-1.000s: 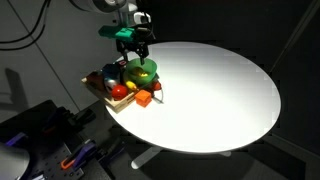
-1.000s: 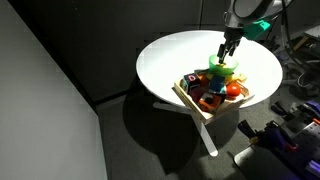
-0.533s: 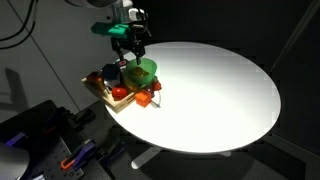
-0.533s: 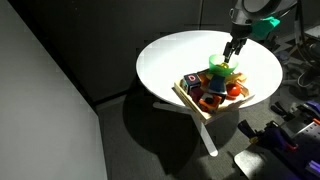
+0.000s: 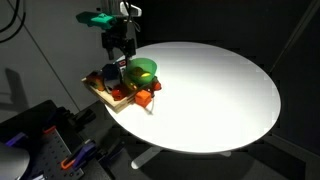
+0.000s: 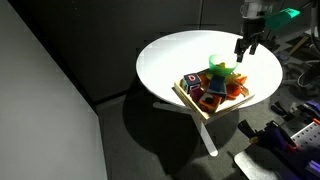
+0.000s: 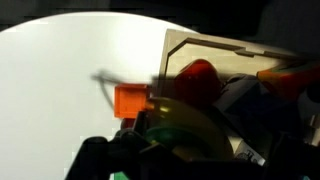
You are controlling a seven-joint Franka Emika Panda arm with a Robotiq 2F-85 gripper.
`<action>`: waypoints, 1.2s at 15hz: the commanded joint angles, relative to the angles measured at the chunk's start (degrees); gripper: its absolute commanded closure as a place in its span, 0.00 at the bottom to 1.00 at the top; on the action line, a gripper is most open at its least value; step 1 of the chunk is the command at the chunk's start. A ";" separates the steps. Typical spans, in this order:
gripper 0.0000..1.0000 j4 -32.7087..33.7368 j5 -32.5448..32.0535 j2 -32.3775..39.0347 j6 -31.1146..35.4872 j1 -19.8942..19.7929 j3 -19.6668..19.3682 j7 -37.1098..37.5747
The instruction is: Pick up the yellow lemon toy from the table and put it in the green bowl
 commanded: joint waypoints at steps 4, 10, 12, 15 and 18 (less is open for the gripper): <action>0.00 -2.33 -0.15 -6.61 -8.76 0.05 -0.01 3.20; 0.00 -5.77 0.99 -11.62 -5.69 0.02 -0.02 5.04; 0.00 -6.94 1.28 -13.09 -3.97 0.02 -0.02 5.89; 0.00 -8.49 1.82 -14.72 -0.97 0.05 -0.06 6.38; 0.00 -9.68 1.89 -15.72 1.41 0.06 -0.03 6.12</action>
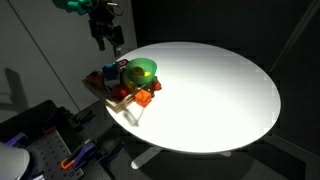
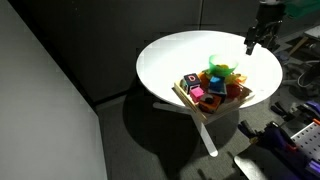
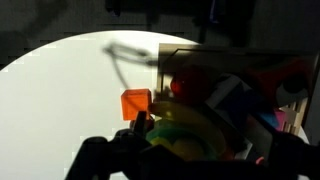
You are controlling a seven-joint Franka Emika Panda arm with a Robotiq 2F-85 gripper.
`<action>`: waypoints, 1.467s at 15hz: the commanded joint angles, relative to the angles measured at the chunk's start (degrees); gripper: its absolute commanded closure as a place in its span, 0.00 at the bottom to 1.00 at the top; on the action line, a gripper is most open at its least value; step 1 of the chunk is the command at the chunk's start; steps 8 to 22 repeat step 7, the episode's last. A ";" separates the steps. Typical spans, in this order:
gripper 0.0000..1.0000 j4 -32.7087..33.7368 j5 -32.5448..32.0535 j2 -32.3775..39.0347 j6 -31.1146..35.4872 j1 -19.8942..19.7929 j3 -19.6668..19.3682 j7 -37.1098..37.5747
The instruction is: Pick up the yellow lemon toy from the table and put it in the green bowl
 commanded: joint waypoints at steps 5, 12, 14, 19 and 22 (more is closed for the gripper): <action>0.00 -1.04 0.00 -0.77 1.29 0.03 0.01 0.02; 0.00 -1.04 0.00 -0.62 1.29 0.03 0.01 0.02; 0.00 -1.04 0.00 -0.62 1.29 0.03 0.01 0.02; 0.00 -1.04 0.00 -0.62 1.29 0.03 0.01 0.02; 0.00 -1.04 0.00 -0.62 1.29 0.03 0.01 0.02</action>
